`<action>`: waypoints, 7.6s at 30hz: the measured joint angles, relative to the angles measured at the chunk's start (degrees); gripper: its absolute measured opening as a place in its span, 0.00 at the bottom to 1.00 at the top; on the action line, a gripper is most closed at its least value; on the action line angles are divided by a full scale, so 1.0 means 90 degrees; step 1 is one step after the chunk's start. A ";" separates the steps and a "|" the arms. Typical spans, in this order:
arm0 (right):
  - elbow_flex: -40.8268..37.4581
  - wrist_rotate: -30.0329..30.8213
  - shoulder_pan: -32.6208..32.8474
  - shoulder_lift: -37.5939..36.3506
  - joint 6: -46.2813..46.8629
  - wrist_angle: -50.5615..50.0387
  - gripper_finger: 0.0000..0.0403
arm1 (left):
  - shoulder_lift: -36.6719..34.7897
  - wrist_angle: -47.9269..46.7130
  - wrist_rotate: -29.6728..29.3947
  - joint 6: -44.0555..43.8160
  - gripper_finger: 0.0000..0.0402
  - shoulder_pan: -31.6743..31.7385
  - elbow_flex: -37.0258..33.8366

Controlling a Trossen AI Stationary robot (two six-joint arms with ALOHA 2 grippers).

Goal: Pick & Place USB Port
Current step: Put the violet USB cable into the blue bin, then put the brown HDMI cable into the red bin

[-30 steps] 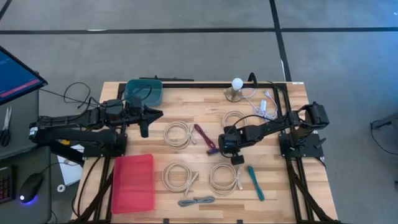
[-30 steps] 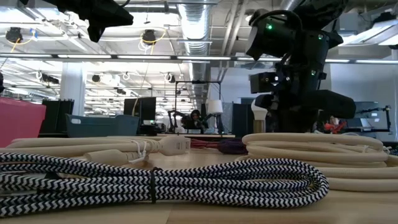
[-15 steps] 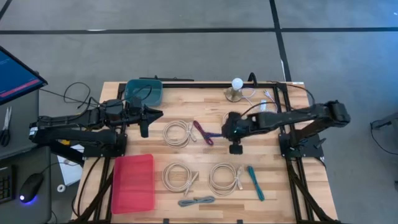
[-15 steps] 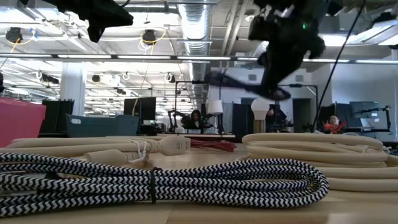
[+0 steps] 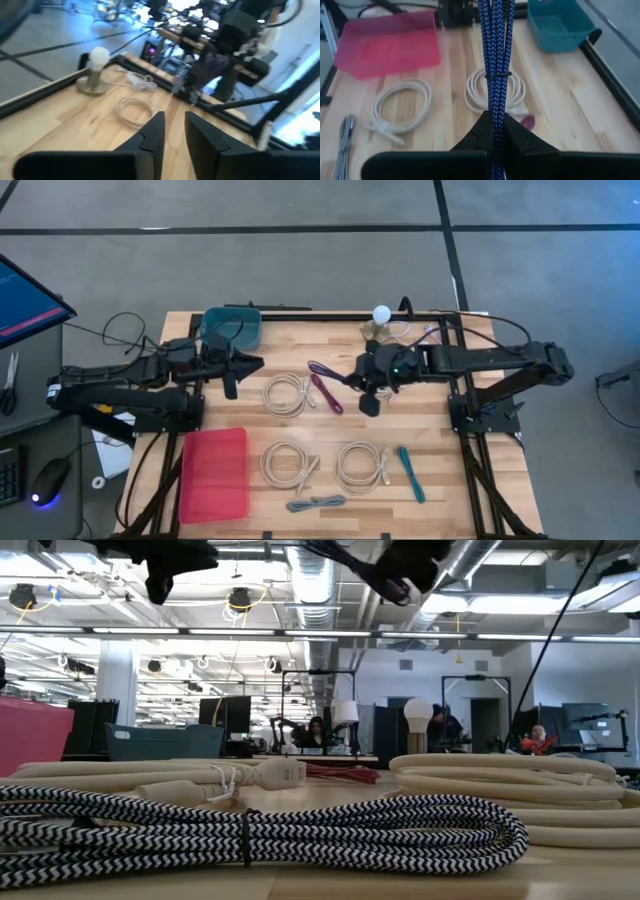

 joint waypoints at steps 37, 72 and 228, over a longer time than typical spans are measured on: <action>0.3216 -0.0331 -0.0166 0.3126 -0.0138 0.0224 0.01 | 0.0523 0.1017 0.0686 0.0022 0.28 0.0000 -0.0001; 0.2669 0.0091 -0.0271 0.1683 -0.0421 -0.0715 0.17 | -0.1228 -0.0757 0.0192 0.0515 0.02 0.0977 0.0006; 0.1140 0.3502 0.1883 -0.1280 0.1144 -0.1962 0.16 | 0.1273 -0.2393 0.0650 0.0662 0.37 0.5153 -0.1589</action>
